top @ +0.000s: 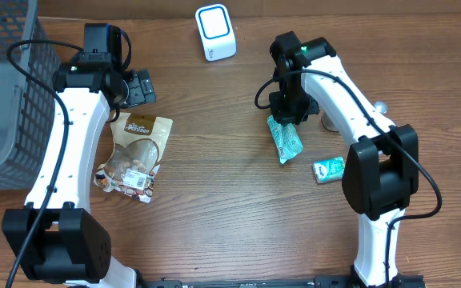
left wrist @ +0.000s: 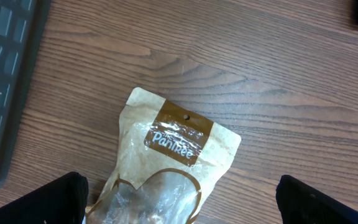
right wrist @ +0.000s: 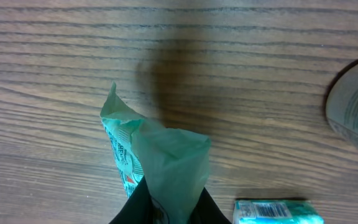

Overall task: Scan the item barcode
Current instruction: 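Carry the wipes pack down and right, set it on the table, then move the right gripper left over the PanTree snack bag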

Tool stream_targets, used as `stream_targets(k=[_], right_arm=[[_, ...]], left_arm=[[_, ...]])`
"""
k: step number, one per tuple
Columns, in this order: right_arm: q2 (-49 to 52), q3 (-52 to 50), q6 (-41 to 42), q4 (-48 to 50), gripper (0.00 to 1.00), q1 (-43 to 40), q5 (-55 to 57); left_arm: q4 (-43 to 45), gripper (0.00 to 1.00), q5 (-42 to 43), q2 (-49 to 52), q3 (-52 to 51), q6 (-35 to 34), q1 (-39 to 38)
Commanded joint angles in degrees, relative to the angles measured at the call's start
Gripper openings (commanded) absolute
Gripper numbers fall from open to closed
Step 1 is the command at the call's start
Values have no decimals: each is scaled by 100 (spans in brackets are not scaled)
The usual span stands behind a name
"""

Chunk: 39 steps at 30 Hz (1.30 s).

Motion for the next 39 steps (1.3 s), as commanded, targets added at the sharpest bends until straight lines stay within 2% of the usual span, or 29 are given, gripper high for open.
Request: stream_targets(k=[1, 6, 11, 13, 17, 19, 23, 26, 39], right_arm=[[-52, -107, 20, 50, 13, 9, 13], [-52, -109, 20, 83, 21, 9, 131], [-52, -109, 20, 284, 66, 9, 629], [-52, -109, 20, 553, 77, 9, 695], [-52, -109, 24, 1014, 93, 22, 271], [-52, -109, 48, 1180, 97, 50, -372], [-52, -109, 173, 1526, 98, 164, -1897], [-52, -109, 173, 1720, 98, 313, -2503], [-52, -109, 330, 2133, 100, 1458, -2605]], left_arm=[[4, 100, -72, 4, 35, -57, -22], [4, 100, -72, 4, 35, -55, -22], [4, 100, -72, 4, 35, -57, -22], [4, 99, -72, 4, 35, -57, -22], [4, 100, -72, 4, 35, -57, -22], [4, 100, -72, 4, 35, -55, -22], [4, 100, -72, 4, 35, -57, -22], [4, 100, -72, 4, 35, -57, -22], [4, 100, -72, 4, 35, -57, -22]])
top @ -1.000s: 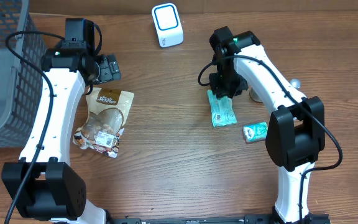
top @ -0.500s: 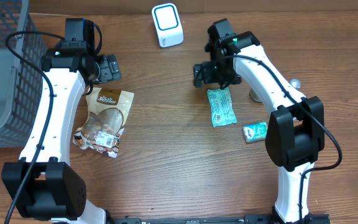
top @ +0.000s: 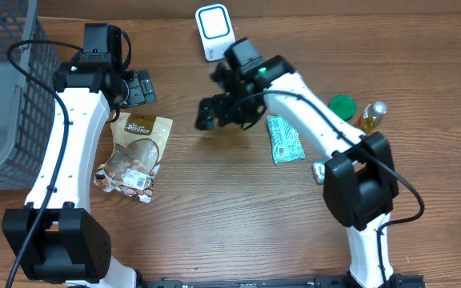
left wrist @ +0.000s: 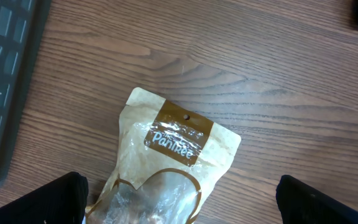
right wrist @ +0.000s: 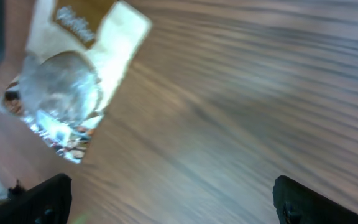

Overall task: Scan the item barcode
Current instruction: 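Move the right gripper left over the PanTree snack bag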

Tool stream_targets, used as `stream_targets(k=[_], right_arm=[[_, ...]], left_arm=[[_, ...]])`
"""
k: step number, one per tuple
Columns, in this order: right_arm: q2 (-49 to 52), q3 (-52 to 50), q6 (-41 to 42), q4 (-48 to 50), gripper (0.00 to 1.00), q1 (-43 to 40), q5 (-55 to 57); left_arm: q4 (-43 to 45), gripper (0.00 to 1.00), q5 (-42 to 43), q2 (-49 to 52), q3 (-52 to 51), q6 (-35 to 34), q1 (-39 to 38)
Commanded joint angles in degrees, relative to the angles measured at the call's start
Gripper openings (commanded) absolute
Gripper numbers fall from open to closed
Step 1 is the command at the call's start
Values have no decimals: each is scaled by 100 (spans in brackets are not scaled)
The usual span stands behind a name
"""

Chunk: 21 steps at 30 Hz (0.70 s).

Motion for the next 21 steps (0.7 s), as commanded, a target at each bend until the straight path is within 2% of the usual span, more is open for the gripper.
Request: stream_targets(k=[1, 10, 21], right_arm=[[-52, -11, 291, 168, 100, 389, -129], [-52, -11, 1357, 542, 100, 992, 323], [-52, -11, 1362, 542, 100, 1036, 0]], left_arm=[[2, 100, -72, 4, 35, -57, -22], [2, 100, -72, 4, 35, -57, -22], [2, 100, -72, 4, 35, -57, -22]])
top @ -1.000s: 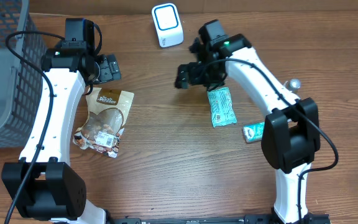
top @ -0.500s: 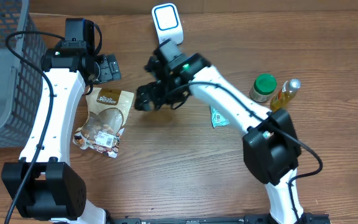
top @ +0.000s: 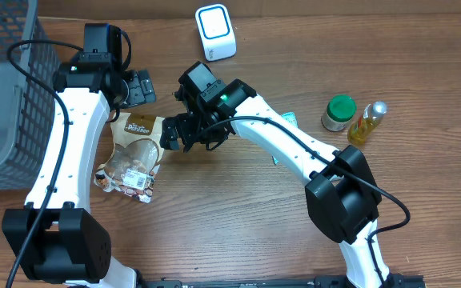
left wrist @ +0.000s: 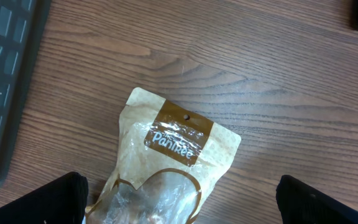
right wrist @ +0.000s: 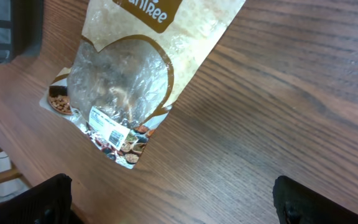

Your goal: Scan the item barcode

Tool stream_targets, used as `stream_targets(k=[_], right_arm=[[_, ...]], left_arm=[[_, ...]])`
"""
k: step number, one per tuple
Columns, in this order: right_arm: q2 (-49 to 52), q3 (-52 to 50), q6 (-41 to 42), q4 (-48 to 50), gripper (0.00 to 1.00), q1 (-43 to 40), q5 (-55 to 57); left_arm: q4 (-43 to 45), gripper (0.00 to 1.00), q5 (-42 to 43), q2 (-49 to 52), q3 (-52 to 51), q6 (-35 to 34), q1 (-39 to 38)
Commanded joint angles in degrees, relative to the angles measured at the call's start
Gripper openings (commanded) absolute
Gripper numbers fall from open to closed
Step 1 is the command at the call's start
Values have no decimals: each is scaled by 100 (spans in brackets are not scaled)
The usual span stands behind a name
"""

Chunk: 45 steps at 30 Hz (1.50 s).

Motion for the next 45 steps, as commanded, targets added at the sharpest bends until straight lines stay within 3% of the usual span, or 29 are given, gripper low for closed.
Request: stream_targets(k=[1, 3, 8, 10, 13, 14, 32, 45], right_arm=[[-52, -11, 68, 42, 100, -7, -319], [-52, -11, 68, 90, 96, 0, -422], [-52, -11, 144, 334, 58, 55, -387], [-52, -11, 424, 380, 49, 72, -164], [-52, -13, 992, 422, 10, 129, 415], [-52, -13, 1139, 437, 4, 146, 557], [385, -31, 2643, 1029, 4, 459, 667], [892, -42, 2712, 1685, 4, 492, -107]], left_arm=[[4, 100, -72, 4, 35, -57, -22], [4, 100, -72, 4, 35, -57, -22], [4, 100, -72, 4, 35, -57, -22], [4, 100, -72, 4, 35, -55, -22], [4, 100, -72, 4, 35, -57, -22], [4, 100, -72, 4, 35, -55, -22], [4, 100, -72, 4, 35, -57, -22], [4, 100, -72, 4, 35, -55, -22]])
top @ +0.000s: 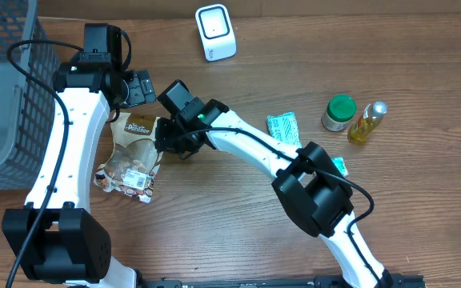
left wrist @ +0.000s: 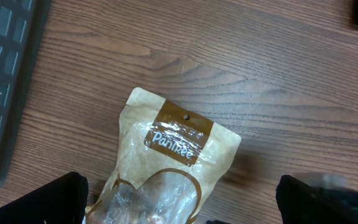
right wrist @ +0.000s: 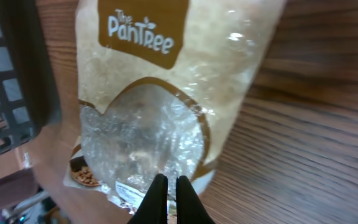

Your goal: Scan the item barcode

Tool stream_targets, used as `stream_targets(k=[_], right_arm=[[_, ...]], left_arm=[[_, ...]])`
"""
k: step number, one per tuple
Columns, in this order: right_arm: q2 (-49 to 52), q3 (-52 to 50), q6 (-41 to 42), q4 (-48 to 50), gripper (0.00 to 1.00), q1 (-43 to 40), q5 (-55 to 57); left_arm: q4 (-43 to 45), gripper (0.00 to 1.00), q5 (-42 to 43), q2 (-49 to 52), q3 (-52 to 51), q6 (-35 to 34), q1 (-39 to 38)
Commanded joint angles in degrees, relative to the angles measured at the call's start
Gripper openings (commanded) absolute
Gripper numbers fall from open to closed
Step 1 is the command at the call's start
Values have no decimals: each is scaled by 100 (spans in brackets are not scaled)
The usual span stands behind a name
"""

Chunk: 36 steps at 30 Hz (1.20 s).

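Note:
A brown Pantree snack pouch (top: 133,154) with a clear window lies flat on the wooden table; it also shows in the left wrist view (left wrist: 179,146) and the right wrist view (right wrist: 166,93). My right gripper (top: 170,139) is at the pouch's right edge, its fingers (right wrist: 167,182) pinched together over the clear window, with only a thin slit between them. My left gripper (top: 138,86) hovers open just above the pouch's top, its fingers at the frame's bottom corners (left wrist: 179,190). The white scanner (top: 215,30) with a blue ring stands at the back.
A grey wire basket (top: 6,88) fills the left side. A green packet (top: 283,128) lies mid-right. A green-lidded jar (top: 339,112) and a small oil bottle (top: 364,122) stand at the right. A small teal packet (top: 338,166) is partly hidden by the right arm.
My right gripper was open a little above the pouch's right side. Now it is lower, at the pouch's edge, with its fingers shut on it. The left arm has not moved.
My right gripper first held the green packet at the mid-right. Then the packet lay on the table and the gripper was open, further left. It then hung open by the pouch, and now it is shut on the pouch. The left gripper stayed open throughout.

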Motion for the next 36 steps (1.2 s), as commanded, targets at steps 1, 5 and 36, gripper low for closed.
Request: stream_targets(k=[1, 5, 36], right_arm=[[28, -39, 295, 48, 4, 44, -24], [28, -39, 1010, 122, 4, 61, 413], [787, -33, 407, -1366, 4, 299, 2553]], left_arm=[[4, 100, -72, 7, 35, -57, -22], [4, 100, -72, 7, 35, -55, -22], [4, 100, -72, 7, 35, -55, -22]])
